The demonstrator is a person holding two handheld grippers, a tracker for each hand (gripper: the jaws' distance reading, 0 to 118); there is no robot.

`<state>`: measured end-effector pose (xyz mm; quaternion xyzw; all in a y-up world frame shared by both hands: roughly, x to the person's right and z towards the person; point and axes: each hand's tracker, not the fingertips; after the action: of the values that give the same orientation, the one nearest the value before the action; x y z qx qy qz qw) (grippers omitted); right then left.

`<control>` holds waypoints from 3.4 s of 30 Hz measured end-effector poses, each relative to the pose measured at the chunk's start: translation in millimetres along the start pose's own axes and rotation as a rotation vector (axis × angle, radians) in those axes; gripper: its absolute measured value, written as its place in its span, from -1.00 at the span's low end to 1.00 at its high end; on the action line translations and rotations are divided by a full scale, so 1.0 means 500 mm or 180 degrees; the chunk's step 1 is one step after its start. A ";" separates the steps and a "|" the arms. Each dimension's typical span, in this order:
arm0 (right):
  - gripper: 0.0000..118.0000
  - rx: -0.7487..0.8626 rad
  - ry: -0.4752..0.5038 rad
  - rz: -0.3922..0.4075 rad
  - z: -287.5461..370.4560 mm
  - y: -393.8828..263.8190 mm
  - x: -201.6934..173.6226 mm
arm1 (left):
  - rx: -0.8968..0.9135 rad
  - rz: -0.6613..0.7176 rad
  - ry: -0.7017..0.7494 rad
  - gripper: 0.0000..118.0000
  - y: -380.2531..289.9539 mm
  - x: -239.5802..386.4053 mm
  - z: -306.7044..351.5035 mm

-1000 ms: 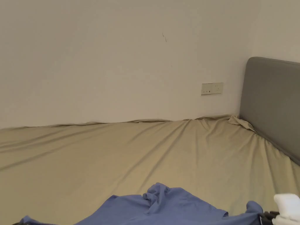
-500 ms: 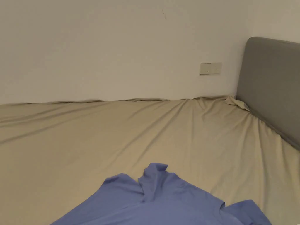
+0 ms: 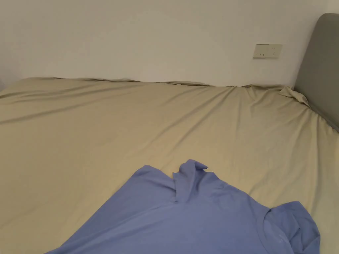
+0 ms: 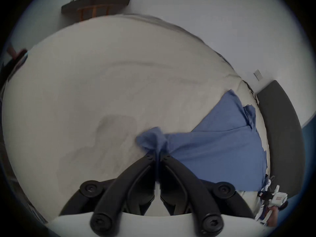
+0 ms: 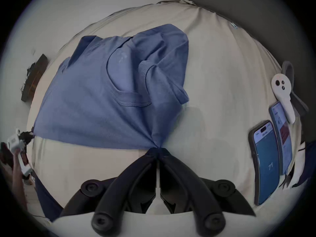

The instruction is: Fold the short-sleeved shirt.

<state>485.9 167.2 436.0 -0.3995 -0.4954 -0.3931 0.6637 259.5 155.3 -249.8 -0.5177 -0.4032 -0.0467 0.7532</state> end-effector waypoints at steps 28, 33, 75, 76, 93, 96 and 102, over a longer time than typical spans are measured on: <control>-0.87 0.1796 0.0101 0.0366 0.324 -0.016 -0.221 | 0.0722 -0.0572 -0.0083 -0.48 -0.100 0.125 0.252; -0.88 0.1900 0.0125 0.0510 0.344 -0.024 -0.246 | 0.0715 -0.0953 0.0220 -1.00 -0.093 0.165 0.247; -0.88 0.1538 0.0819 0.0454 0.292 0.053 -0.304 | 0.0250 -0.0966 0.0320 -0.89 0.005 0.154 -0.007; -0.88 0.1525 0.0807 0.0457 0.287 0.055 -0.305 | 0.0251 -0.1026 0.0324 -0.89 0.007 0.158 -0.001; 1.00 0.1122 0.0716 0.1294 -0.047 0.445 -0.314 | 0.0224 -0.0633 -0.0478 -0.89 0.042 0.212 0.072; 1.00 0.0641 0.0247 0.1533 -0.178 0.509 -0.317 | 0.0194 -0.0637 -0.0444 -0.89 0.037 0.234 0.069; 1.00 0.0364 -0.0072 0.1342 -0.249 0.534 -0.284 | 0.0112 -0.0694 -0.0379 -0.89 0.037 0.245 0.057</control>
<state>745.4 169.7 236.6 -0.4603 -0.4297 -0.2123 0.7473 334.7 229.7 -179.2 -0.4594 -0.5018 -0.0904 0.7274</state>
